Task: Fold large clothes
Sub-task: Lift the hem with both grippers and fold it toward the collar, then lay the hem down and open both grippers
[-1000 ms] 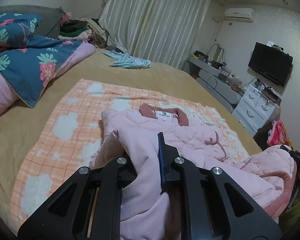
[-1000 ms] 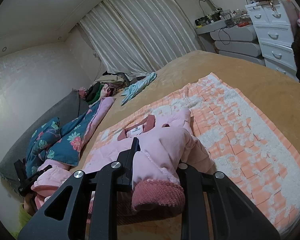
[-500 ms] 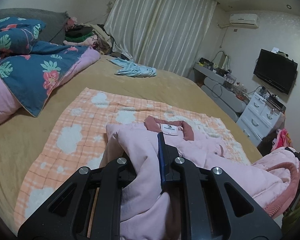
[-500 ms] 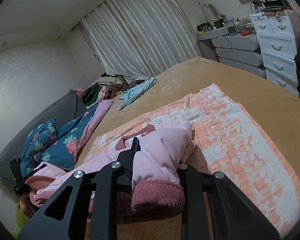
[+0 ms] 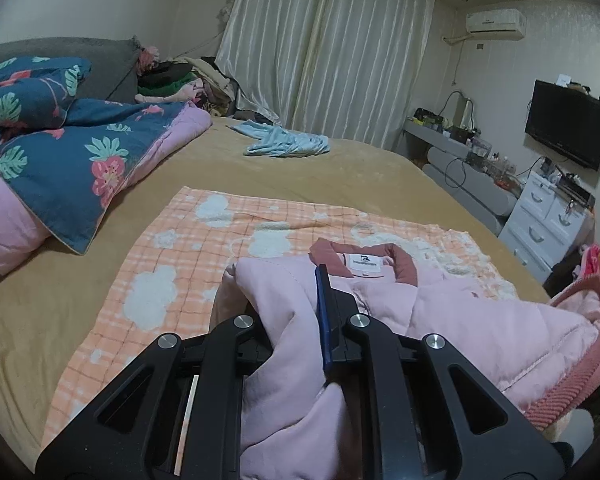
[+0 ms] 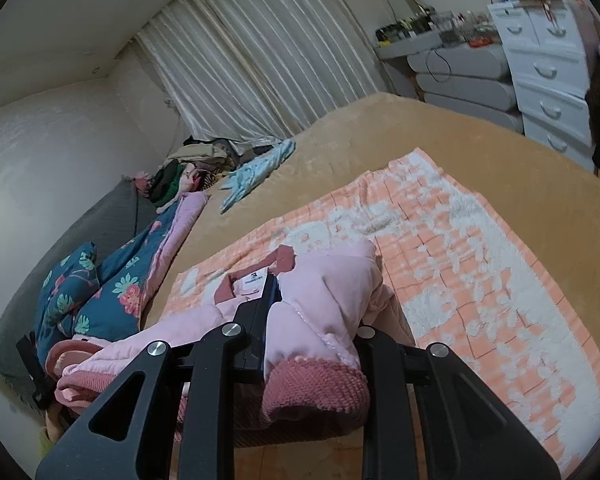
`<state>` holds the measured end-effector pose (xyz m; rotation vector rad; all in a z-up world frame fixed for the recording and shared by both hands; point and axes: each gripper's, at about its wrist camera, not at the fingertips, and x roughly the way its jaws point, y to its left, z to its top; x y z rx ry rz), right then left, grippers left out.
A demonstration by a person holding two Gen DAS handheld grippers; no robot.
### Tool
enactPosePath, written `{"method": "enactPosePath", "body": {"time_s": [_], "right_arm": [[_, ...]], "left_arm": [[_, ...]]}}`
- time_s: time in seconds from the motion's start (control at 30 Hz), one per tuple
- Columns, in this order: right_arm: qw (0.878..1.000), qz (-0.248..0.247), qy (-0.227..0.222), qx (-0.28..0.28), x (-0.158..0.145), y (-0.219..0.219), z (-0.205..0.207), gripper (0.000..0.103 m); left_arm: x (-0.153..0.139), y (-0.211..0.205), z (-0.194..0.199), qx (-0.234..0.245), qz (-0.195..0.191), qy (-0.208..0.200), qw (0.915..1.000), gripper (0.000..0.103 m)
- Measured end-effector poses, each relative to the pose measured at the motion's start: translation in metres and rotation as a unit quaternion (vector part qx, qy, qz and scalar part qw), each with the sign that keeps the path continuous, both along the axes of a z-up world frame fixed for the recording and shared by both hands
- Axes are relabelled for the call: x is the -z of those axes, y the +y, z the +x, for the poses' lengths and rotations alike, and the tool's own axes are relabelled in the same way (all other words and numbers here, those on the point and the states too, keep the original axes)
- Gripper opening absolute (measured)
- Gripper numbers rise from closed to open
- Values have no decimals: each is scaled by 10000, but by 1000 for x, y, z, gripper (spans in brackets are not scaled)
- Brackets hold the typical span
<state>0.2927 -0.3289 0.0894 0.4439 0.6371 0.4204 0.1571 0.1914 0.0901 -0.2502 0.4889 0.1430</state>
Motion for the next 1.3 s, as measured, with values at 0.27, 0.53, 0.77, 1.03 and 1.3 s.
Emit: {"method": "enactPosePath", "body": {"time_s": [0.27,0.53,0.77,1.03,1.3], "right_arm": [[9997,78,229,8,13,1,26,20],[9976,447,521,-53,22,-1,49,24],[9909,1189,592,-229,29,-6,69,56],[9902,1310,-435,-227,5,-13,48,85],[9982,-188,-296,-494,43,38,51,90]], "left_arm": [[7,1,22,-44,216,122,9997,8],[12,1,38,-39,264,261,9993,8],[21,7,58,-69,250,417,9988,8],[31,12,84,-82,231,582,9980,8],[34,18,107,-69,-135,604,9981,24]]}}
